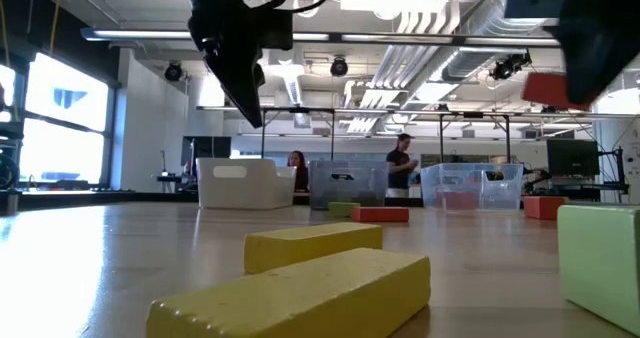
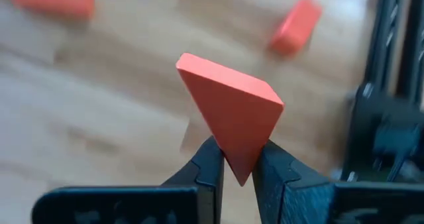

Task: Sort & place blocks by color
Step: Put the orange block into the transparent bin, then put the green block into the black bin

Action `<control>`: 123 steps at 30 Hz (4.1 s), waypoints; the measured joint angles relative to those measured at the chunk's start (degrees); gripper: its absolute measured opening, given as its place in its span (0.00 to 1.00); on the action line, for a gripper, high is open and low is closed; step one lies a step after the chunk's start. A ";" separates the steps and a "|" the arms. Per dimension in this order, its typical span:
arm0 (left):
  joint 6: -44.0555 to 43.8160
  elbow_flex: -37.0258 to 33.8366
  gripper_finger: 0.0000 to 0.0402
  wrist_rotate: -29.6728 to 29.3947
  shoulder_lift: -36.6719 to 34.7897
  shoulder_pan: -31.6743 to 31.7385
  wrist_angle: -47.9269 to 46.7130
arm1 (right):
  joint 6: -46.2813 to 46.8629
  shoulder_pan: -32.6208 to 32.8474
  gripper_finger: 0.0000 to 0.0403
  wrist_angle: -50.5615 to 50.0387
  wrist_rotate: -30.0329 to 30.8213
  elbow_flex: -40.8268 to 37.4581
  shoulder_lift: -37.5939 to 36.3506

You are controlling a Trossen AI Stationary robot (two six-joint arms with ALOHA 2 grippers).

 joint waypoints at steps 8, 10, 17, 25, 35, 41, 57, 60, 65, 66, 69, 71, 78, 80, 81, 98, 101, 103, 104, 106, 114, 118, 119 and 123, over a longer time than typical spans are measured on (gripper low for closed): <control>1.58 0.01 0.50 -1.90 -1.33 -0.11 -1.85 | -13.70 -12.55 0.10 -2.17 10.06 0.00 -6.65; 1.55 -0.13 0.50 -1.91 -1.33 -0.11 -1.98 | -17.26 -15.88 0.10 -2.19 11.60 0.00 -8.06; -1.44 -2.78 0.50 -1.51 -1.59 -0.25 -0.30 | -29.84 -27.19 0.10 -2.00 14.31 0.00 -11.16; -6.88 -3.32 0.50 -1.49 -1.57 -2.84 0.57 | -44.45 -40.41 0.10 2.35 14.43 0.00 -11.74; -13.20 -3.32 0.50 -1.50 -1.57 -9.52 2.60 | -64.83 -56.56 0.10 16.07 6.50 -0.07 -11.72; -17.77 -3.32 0.50 -1.95 -1.57 -13.65 3.00 | -69.46 -63.46 0.10 18.58 0.62 -0.08 -11.72; -27.09 -3.32 0.50 -8.80 -1.53 -23.82 9.87 | -71.12 -67.32 0.10 19.32 -4.50 -0.13 -3.17; -27.95 -3.32 0.50 -8.79 -1.53 -25.43 10.93 | -71.14 -67.32 0.10 19.33 -5.10 -0.13 -0.69; -29.65 -3.32 0.50 -9.69 -1.53 -28.03 10.84 | -71.15 -67.32 0.10 19.35 -5.88 -0.13 1.99; -29.79 -3.32 0.50 -10.17 -1.53 -28.57 10.71 | -71.18 -67.32 0.10 19.35 -6.15 -0.13 2.43; -31.01 -3.32 0.50 -10.59 -1.53 -29.93 10.17 | -71.76 -67.32 0.10 19.35 -6.73 -0.15 3.33; -31.12 -3.32 0.50 -10.64 -1.53 -30.88 9.56 | -71.79 -67.32 0.10 19.35 -6.69 -0.14 3.68; -37.91 -3.32 0.50 -10.73 -1.53 -34.79 5.58 | -72.21 -67.32 0.12 18.80 -6.76 -0.13 3.74; -39.93 -3.32 0.50 -10.80 -1.53 -36.05 4.41 | -72.21 -67.32 0.13 18.84 -6.74 -0.15 3.74; -40.81 -3.32 0.50 -10.83 -1.53 -36.70 3.72 | -72.23 -67.32 0.15 18.83 -6.68 -0.13 3.74; -42.14 -3.32 0.50 -9.83 -1.53 -43.59 -2.14 | -73.18 -67.16 0.34 18.48 -6.35 -0.13 3.31; -40.02 -3.32 0.50 -9.19 -1.53 -44.59 -2.11 | -72.72 -66.82 0.34 18.31 -6.39 -0.13 2.18; -38.25 -3.32 0.50 -9.18 -1.53 -45.24 -1.94 | -72.42 -66.41 0.34 18.34 -6.25 -0.13 1.13; -37.28 -3.32 0.50 -9.18 -1.53 -45.51 -1.93 | -71.67 -66.11 0.34 18.30 -6.27 -0.13 0.62; -35.45 -3.32 0.50 -9.21 -1.53 -46.04 -1.48 | -70.39 -65.44 0.34 18.30 -6.89 -0.11 -0.35; -30.23 -3.32 0.50 -9.21 -1.53 -47.40 0.48 | -67.54 -58.99 0.34 18.45 -9.28 -0.11 -2.51; -27.55 -3.32 0.50 -9.18 -1.53 -47.89 1.59 | -65.52 -54.42 0.34 19.01 -9.32 -0.09 -3.32; -26.85 -3.32 0.50 -9.16 -1.53 -47.99 2.03 | -64.88 -53.27 0.34 19.20 -9.32 -0.09 -3.49; -25.58 -3.32 0.50 -9.17 -1.53 -48.56 2.86 | -62.03 -48.55 0.34 19.31 -9.30 -0.09 -3.63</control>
